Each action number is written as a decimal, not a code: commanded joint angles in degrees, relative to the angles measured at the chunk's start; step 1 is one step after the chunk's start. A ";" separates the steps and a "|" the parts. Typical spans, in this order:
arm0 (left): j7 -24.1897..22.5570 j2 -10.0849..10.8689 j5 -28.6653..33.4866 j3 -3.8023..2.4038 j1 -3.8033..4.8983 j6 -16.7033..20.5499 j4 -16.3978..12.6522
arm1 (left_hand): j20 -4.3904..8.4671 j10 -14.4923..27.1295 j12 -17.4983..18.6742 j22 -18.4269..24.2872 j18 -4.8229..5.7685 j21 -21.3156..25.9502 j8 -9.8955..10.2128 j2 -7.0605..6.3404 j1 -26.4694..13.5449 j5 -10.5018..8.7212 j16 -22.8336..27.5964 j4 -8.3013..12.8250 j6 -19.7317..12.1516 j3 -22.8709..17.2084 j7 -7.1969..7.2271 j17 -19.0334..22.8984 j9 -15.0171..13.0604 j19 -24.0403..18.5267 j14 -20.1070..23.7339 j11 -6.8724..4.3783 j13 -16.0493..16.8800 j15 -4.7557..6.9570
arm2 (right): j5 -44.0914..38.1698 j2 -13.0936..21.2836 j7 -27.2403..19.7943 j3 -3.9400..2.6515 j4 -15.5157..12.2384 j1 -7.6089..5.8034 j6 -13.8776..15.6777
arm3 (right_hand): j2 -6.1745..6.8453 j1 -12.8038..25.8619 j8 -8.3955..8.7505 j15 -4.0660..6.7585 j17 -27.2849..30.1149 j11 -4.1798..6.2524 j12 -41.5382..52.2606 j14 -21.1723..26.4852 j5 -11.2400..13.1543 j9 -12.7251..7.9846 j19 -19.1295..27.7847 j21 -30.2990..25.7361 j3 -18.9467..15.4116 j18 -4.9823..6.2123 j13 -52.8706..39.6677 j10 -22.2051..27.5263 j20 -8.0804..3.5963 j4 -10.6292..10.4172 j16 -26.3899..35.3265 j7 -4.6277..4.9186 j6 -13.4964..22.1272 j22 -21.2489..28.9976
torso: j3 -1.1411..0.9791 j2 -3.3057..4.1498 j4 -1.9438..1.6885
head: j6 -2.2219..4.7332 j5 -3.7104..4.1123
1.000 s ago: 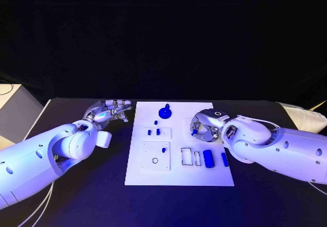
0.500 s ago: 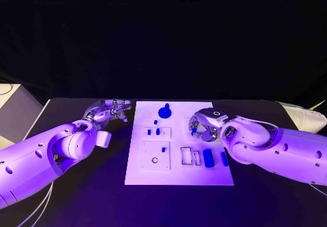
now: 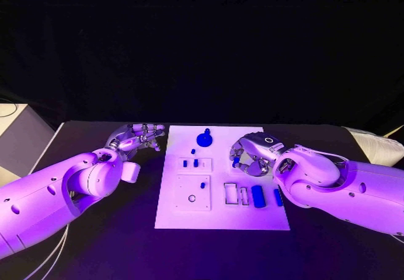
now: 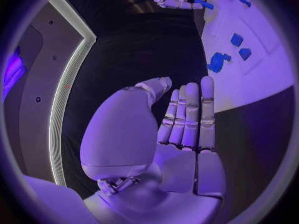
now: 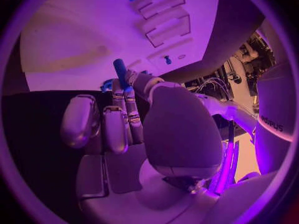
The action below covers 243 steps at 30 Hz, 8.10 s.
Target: Assemble the parts on the task board
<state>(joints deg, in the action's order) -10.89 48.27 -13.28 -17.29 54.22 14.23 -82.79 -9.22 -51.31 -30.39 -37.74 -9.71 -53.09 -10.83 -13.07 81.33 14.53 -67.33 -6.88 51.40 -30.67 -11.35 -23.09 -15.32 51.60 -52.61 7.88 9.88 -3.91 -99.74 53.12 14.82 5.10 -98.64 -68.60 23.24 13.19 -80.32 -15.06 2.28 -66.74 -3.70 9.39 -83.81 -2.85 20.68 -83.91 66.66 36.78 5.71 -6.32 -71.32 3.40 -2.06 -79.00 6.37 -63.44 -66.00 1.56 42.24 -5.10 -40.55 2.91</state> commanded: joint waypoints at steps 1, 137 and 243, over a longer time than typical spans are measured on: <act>-0.18 -0.18 -0.19 -0.03 0.00 -0.55 -0.10 | 0.08 0.44 -0.31 0.09 -0.91 0.20 0.08 0.38 -0.04 0.02 0.34 -0.12 0.09 0.07 -0.31 0.07 0.06 0.50 -0.42 0.05 -0.06 0.05 | 2.94 0.37 -0.25 -0.19 -2.27 -0.09 1.78 | -2.29 -2.04 -0.25 0.08 -0.07 1.35 0.69 -2.09 -0.23 0.06 -0.01 0.40 1.96 -0.46 -5.10 -1.84 -0.28 2.01 -0.37 0.33 0.00 -0.18 | 0.02 0.02 0.08 | -0.02 -0.44; 0.54 -0.80 -0.17 -0.03 -0.30 -1.18 0.31 | 0.20 0.54 -0.70 0.64 -0.93 0.85 0.02 1.17 0.89 0.23 0.51 -0.63 0.23 -0.22 -0.24 0.29 0.21 1.04 -0.48 -0.05 -0.16 0.18 | -5.61 -13.22 0.94 2.55 0.00 7.58 2.79 | -2.15 -1.64 -0.22 -0.02 0.03 1.24 0.66 -2.05 -0.87 0.33 -0.08 0.87 2.76 -0.55 -5.88 -1.77 -0.19 3.00 -0.41 0.40 -0.06 -0.78 | -0.04 0.04 0.08 | -1.70 -2.42; 0.97 1.75 0.12 0.01 -3.49 -0.59 -2.59 | 0.21 0.61 -0.87 0.79 -0.89 1.03 0.02 1.13 0.86 0.05 0.52 -1.04 0.26 0.00 -0.29 0.37 0.31 1.25 -0.57 -0.01 -0.24 0.14 | 31.10 11.74 6.35 1.96 -5.42 1.03 -1.29 | -4.86 7.97 -2.78 1.51 -14.31 3.43 71.16 -4.52 -17.75 3.99 -2.25 4.03 -39.63 -1.63 -74.57 -13.34 -1.42 -14.74 -7.61 -1.55 4.84 -7.14 | -0.32 -1.18 0.93 | -1.73 1.86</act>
<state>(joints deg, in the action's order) -9.58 49.99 -13.28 -17.24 50.84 14.00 -84.97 -9.03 -50.89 -30.94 -37.01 -9.71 -52.41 -10.83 -12.21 82.18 14.53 -67.12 -7.52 51.40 -30.67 -11.35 -22.78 -15.11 52.62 -52.82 7.88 9.74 -3.70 -70.59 64.78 17.14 7.05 -103.67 -67.63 25.61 8.32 -72.69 -17.74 3.52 -74.97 -0.30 80.11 -84.02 -20.33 24.60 -84.01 70.43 -2.65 4.77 -74.93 -83.74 2.45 -16.76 -86.46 4.80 -58.42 -72.91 1.27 41.30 -4.29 -42.07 4.44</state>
